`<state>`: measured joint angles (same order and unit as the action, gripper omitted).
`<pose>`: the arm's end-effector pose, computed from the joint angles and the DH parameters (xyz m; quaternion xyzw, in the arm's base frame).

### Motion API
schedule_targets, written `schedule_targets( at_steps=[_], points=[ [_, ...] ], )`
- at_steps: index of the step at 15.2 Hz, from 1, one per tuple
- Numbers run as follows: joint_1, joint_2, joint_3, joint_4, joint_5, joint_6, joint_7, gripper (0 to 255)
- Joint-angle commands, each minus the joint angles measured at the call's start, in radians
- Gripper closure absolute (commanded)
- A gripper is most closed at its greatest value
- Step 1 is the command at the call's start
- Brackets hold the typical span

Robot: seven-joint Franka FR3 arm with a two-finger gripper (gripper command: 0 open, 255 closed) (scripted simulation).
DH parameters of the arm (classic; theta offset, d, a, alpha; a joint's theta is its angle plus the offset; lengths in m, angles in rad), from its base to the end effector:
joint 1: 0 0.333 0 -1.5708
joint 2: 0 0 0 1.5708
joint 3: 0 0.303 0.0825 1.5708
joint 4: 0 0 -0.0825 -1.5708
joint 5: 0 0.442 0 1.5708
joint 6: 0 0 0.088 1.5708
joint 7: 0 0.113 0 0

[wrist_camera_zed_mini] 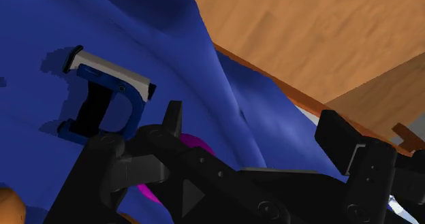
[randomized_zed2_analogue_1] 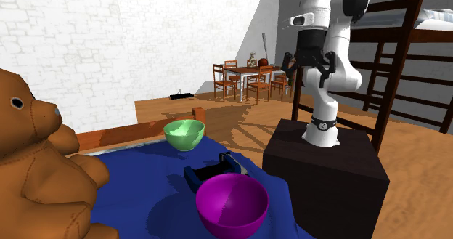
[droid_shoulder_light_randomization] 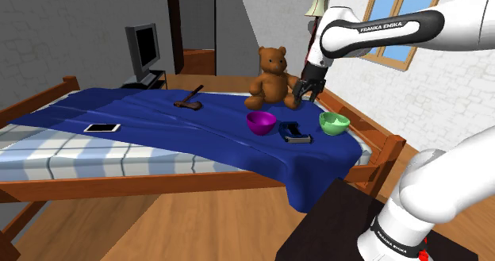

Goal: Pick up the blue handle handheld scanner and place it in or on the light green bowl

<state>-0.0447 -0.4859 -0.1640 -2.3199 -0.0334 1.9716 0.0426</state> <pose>0.4718 -0.1062 0.5009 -0.9912 0.1128 -0.0676 0.0174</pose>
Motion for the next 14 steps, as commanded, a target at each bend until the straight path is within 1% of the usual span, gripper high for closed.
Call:
schedule_targets(
  at_steps=[1, 7, 14],
  points=[
    [-0.009, 0.077, -0.023, 0.026, 0.001, 0.04, -0.008, 0],
    [-0.035, 0.279, -0.08, 0.096, 0.022, 0.136, -0.029, 0],
    [-0.072, 0.527, -0.135, 0.219, 0.083, 0.212, -0.067, 0]
  ],
)
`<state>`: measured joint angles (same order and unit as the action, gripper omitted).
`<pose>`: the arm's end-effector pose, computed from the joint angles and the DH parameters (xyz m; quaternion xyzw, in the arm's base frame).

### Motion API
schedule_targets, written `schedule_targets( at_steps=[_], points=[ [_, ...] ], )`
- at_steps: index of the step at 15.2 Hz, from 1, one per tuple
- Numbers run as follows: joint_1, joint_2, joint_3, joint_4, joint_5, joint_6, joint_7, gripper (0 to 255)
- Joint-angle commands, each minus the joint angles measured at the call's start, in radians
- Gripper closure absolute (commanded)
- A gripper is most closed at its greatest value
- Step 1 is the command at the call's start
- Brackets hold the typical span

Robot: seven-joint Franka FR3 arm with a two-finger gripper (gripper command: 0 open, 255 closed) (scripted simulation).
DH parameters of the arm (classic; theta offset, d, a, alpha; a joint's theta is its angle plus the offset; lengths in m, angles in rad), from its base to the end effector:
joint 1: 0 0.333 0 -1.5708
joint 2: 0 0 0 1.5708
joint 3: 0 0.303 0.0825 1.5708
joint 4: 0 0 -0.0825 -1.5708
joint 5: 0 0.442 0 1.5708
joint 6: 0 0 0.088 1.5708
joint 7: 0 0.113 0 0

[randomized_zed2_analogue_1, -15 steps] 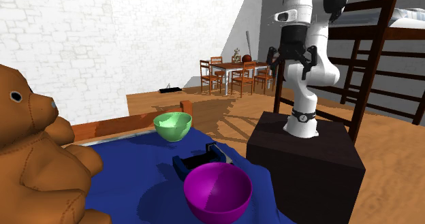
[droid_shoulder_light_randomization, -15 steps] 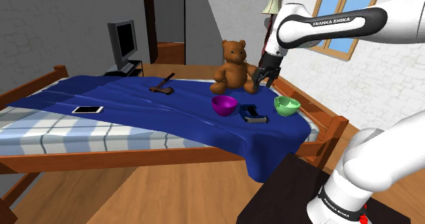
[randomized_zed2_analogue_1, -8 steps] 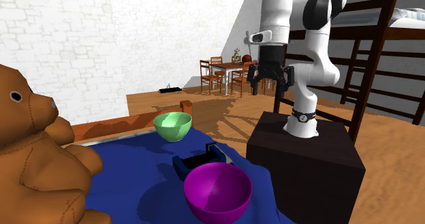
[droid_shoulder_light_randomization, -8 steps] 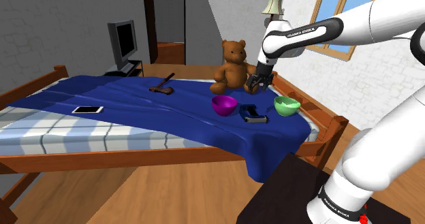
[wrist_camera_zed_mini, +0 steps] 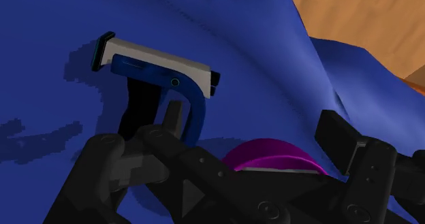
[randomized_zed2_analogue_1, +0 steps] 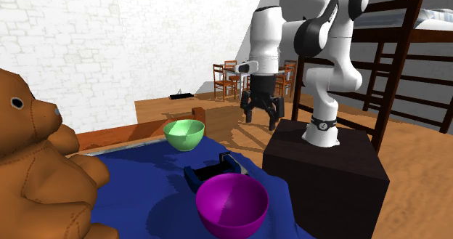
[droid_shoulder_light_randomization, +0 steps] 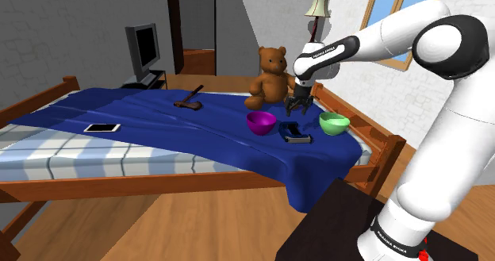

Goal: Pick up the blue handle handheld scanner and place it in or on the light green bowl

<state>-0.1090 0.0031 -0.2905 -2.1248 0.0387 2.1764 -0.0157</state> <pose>0.5494 -0.2301 0.3636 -0.9792 0.2011 -0.0270 0.0104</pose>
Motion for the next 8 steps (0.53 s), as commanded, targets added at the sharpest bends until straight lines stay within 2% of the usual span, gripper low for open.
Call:
schedule_targets(
  at_steps=[1, 8],
  points=[
    [-0.014, 0.074, -0.014, 0.045, 0.023, 0.015, -0.015, 0],
    [-0.081, 0.329, -0.036, 0.217, 0.107, 0.041, -0.053, 0]
  ],
)
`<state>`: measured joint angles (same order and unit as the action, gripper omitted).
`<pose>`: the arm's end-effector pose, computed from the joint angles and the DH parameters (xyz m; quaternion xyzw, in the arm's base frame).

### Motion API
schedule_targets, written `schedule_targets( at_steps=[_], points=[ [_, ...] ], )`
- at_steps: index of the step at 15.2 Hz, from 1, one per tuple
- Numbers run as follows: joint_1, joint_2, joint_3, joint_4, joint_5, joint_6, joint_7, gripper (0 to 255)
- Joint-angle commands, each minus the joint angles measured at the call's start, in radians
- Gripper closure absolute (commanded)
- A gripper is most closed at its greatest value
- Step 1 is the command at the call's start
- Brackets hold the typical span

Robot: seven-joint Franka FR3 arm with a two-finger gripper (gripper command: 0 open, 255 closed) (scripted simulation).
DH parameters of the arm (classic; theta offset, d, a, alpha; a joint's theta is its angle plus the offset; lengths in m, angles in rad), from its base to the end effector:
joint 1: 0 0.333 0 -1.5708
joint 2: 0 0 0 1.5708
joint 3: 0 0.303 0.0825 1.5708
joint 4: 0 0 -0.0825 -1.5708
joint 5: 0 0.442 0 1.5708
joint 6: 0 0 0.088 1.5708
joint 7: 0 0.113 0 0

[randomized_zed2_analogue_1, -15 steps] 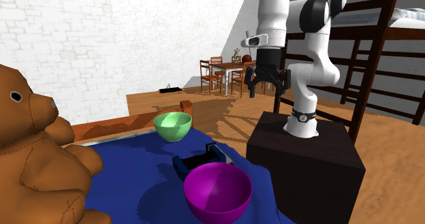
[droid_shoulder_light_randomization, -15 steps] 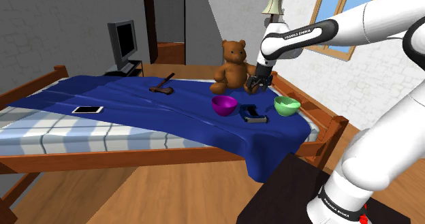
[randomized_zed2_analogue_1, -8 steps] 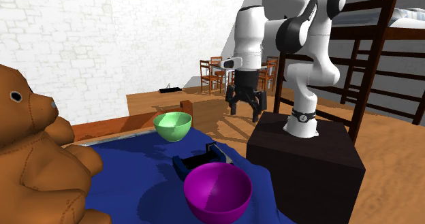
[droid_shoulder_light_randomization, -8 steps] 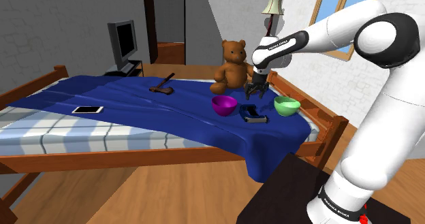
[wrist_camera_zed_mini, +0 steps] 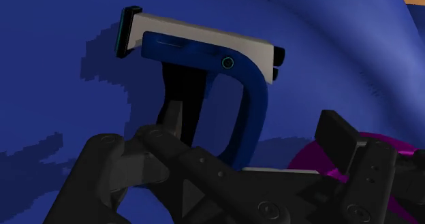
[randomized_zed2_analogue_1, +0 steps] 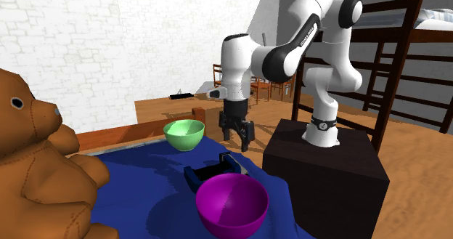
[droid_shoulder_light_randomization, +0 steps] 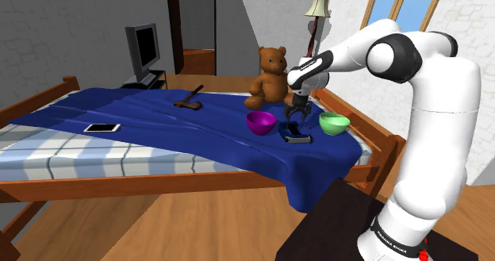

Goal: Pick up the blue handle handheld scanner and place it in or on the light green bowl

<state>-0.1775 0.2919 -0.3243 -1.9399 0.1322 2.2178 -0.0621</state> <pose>0.5769 -0.3060 0.2884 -0.9681 0.2505 -0.0038 0.0060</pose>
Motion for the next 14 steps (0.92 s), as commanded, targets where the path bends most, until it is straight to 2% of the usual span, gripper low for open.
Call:
schedule_targets(
  at_steps=[1, 7, 14],
  points=[
    [-0.024, 0.076, -0.003, 0.06, 0.025, 0.0, -0.01, 0],
    [-0.099, 0.285, -0.002, 0.241, 0.08, -0.015, -0.019, 0],
    [-0.108, 0.339, 0.013, 0.226, 0.1, 0.052, -0.031, 0]
  ],
)
